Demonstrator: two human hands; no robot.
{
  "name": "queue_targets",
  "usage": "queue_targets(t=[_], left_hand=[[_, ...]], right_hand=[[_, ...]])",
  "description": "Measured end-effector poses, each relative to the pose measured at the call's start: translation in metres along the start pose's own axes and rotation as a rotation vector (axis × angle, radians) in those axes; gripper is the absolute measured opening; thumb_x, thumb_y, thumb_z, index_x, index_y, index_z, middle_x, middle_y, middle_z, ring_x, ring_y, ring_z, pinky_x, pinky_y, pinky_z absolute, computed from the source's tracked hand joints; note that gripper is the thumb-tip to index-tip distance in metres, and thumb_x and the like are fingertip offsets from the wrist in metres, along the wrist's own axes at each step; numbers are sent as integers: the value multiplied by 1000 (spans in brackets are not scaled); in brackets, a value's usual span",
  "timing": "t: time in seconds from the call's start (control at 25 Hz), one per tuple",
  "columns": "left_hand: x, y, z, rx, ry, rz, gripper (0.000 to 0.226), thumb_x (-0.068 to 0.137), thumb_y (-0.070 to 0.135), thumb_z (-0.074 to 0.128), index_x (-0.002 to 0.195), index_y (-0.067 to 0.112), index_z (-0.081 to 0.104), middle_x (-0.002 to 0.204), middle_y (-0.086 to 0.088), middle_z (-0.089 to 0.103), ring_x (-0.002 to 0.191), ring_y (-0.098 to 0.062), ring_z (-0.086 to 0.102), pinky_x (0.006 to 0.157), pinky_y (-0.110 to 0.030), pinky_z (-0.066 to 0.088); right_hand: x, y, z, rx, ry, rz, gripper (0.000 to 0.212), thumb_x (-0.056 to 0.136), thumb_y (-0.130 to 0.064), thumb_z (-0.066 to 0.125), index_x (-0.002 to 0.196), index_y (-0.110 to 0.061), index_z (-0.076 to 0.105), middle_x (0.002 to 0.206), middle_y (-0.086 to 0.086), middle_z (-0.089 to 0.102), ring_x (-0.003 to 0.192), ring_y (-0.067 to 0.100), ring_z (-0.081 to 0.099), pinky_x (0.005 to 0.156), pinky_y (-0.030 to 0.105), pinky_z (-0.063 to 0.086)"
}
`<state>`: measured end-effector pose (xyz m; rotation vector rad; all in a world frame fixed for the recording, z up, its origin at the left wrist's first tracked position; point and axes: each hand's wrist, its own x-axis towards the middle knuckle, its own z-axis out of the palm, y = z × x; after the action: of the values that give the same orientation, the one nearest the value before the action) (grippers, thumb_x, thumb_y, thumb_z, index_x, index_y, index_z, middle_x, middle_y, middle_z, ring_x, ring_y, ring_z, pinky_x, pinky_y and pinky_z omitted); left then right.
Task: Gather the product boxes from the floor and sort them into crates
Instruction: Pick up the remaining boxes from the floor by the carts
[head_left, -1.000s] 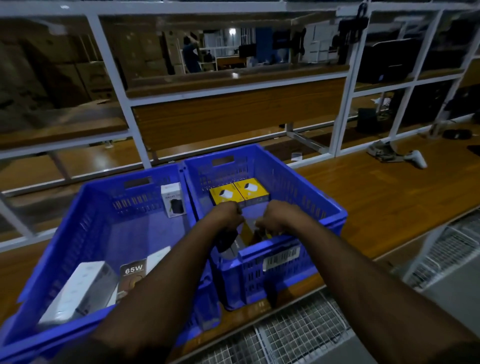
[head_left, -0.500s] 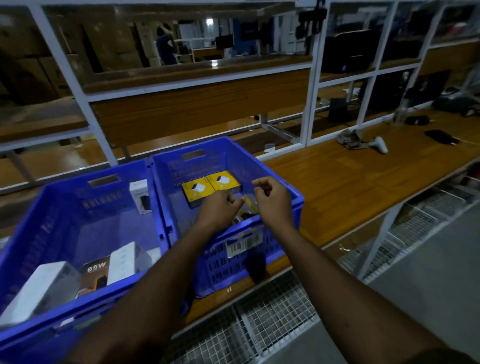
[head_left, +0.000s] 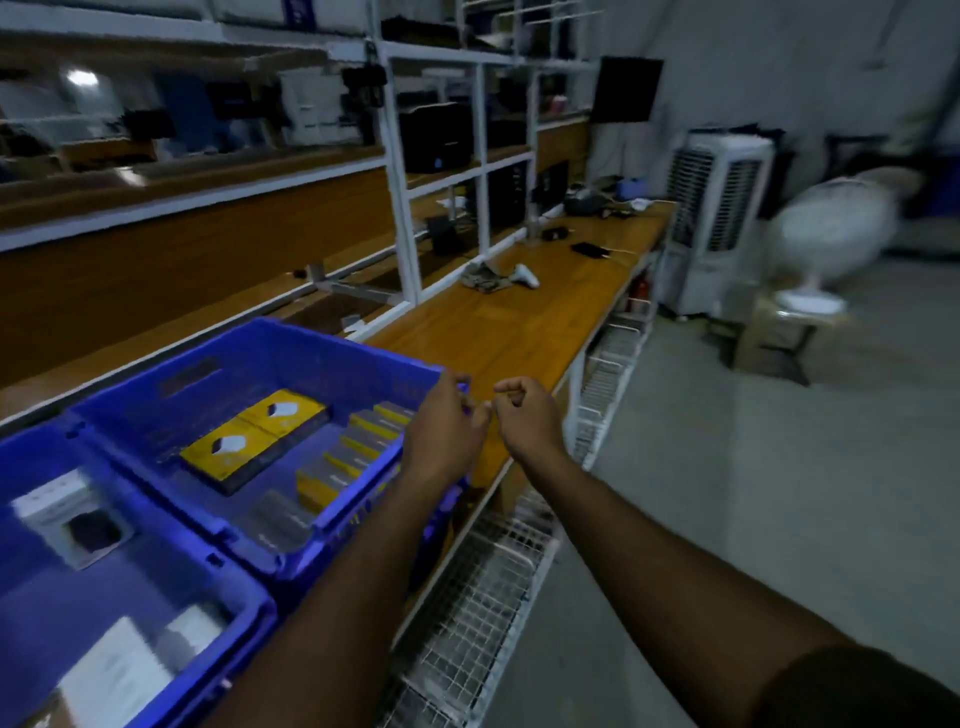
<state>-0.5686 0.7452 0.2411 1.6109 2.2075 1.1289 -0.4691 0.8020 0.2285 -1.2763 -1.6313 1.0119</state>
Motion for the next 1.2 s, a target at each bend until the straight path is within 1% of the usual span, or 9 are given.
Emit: queue_targets(t=[0.16,0.24,0.32,0.4,0.52,0.6,0.72,1.04,1.2], left_hand=[[-33,14,44,-154,-140,16,39,92,31,62,127,18,51,106,-3,66,99,-26,65,83,-38,52],[-62,25,73,-167,-258,87,32,90,28,61,118,13,58,106,-9,68,98,-29,65,77,-33,47],[-99,40,103,-188,-412,142,25,90,27,62,110,12,62,100,-6,68,92,-25,65,72,-27,42],[-141,51,136,-174,-603,184,16,92,30,63,105,19,64,99,-3,71,87,-20,66,77,-30,50],[-215,76,177,-254,-844,267,2,92,29,63,92,28,64,92,1,72,84,-19,69,83,-42,57],[-273,100,188,-360,-944,305,8,93,23,61,91,29,66,85,4,72,81,-16,70,81,-44,58],[-365,134,198,-419,-1085,388,16,95,14,57,92,25,68,82,5,72,76,-13,70,77,-40,58],[-609,200,216,-304,-1384,633,12,92,17,61,89,26,68,78,3,73,69,-12,70,74,-40,59],[-726,221,209,-256,-1569,681,13,92,14,59,90,23,69,80,1,72,69,-13,69,73,-36,57]], right_hand=[[-52,24,-47,-61,173,100,14,93,-24,54,105,-21,60,96,1,63,84,22,61,74,35,52],[-89,49,-79,-73,272,170,14,90,-23,55,104,-21,60,99,3,65,88,23,62,78,36,53],[-131,76,-113,-87,349,263,17,88,-22,54,104,-19,60,93,3,65,85,25,63,76,38,53],[-181,105,-148,-83,444,372,18,86,-21,54,103,-20,60,86,0,63,80,23,61,73,37,52],[-270,140,-196,-30,639,522,16,86,-23,55,101,-23,59,81,-5,62,73,16,59,68,29,48],[-331,159,-223,-8,763,606,15,87,-23,56,102,-23,59,78,-6,60,70,14,58,65,26,46],[-429,181,-259,24,937,722,19,86,-21,55,105,-20,60,79,-4,60,70,16,58,66,28,47],[-712,210,-318,92,1277,947,14,85,-24,58,99,-24,59,84,-2,64,71,16,60,61,25,43],[-832,239,-338,152,1449,1008,10,71,-31,58,80,-28,56,78,4,67,71,25,63,68,38,53]])
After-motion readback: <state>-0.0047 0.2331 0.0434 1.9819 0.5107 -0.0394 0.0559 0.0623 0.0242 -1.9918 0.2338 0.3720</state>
